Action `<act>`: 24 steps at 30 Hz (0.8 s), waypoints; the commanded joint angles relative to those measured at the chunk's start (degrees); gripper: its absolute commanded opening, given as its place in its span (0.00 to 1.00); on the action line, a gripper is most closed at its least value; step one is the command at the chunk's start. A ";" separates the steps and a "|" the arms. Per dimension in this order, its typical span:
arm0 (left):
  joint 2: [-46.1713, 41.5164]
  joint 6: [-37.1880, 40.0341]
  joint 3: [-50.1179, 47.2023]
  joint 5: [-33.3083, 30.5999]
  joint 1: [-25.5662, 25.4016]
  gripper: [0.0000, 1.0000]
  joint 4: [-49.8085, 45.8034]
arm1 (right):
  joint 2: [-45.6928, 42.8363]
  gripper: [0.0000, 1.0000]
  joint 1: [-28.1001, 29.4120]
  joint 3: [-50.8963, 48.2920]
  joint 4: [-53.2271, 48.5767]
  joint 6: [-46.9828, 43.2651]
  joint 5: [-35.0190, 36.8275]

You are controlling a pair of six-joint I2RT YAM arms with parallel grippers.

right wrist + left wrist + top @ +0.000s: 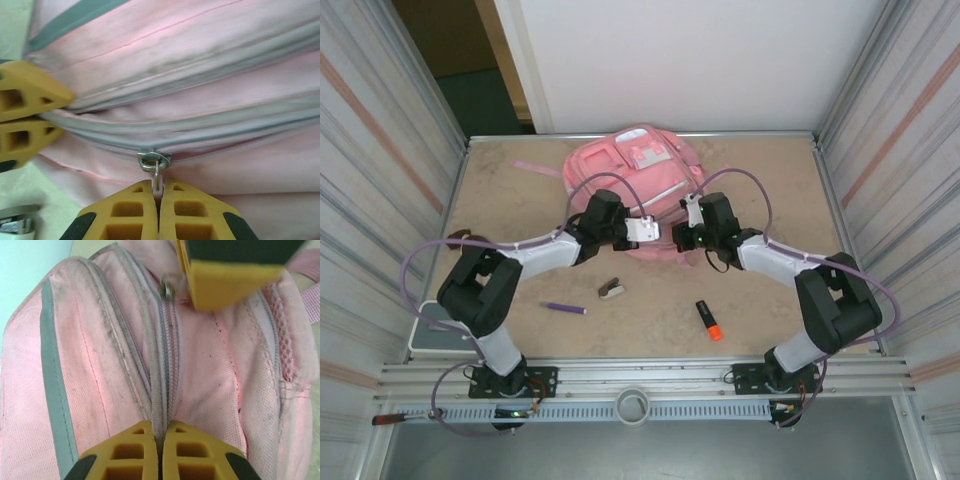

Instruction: Pack books, pencil case, and school supplies into a backpack

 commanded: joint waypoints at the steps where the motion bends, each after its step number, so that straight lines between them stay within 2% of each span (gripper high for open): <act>1: -3.97 0.40 -2.16 0.08 3.74 0.00 2.54 | -2.62 0.00 -3.23 1.67 -9.21 3.08 9.95; 5: -6.21 -0.96 -4.20 1.05 6.24 0.00 4.20 | -2.16 0.00 -4.04 3.79 -11.62 3.85 11.45; 7: -7.37 -1.91 -5.50 0.74 7.27 0.00 5.40 | -2.44 0.00 -3.36 3.71 -10.16 3.37 9.66; 8: -7.99 -2.36 -6.12 0.84 7.43 0.03 5.61 | -2.66 0.00 -2.81 3.52 -9.04 3.16 8.77; 12: -9.53 -4.07 -6.53 3.49 6.79 0.36 4.12 | -3.14 0.00 -1.32 3.43 -6.40 3.83 5.09; 15: -10.08 -3.99 -5.94 2.99 4.56 0.49 2.39 | -3.87 0.00 -0.54 3.34 -5.03 4.76 2.90; 18: -10.22 -3.09 -4.95 2.13 1.66 0.55 0.90 | -4.97 0.00 0.07 3.51 -4.85 5.23 2.24; 24: -6.89 -0.87 -1.48 -0.35 -2.41 0.57 0.11 | -7.87 0.00 0.74 3.21 -4.12 6.00 0.48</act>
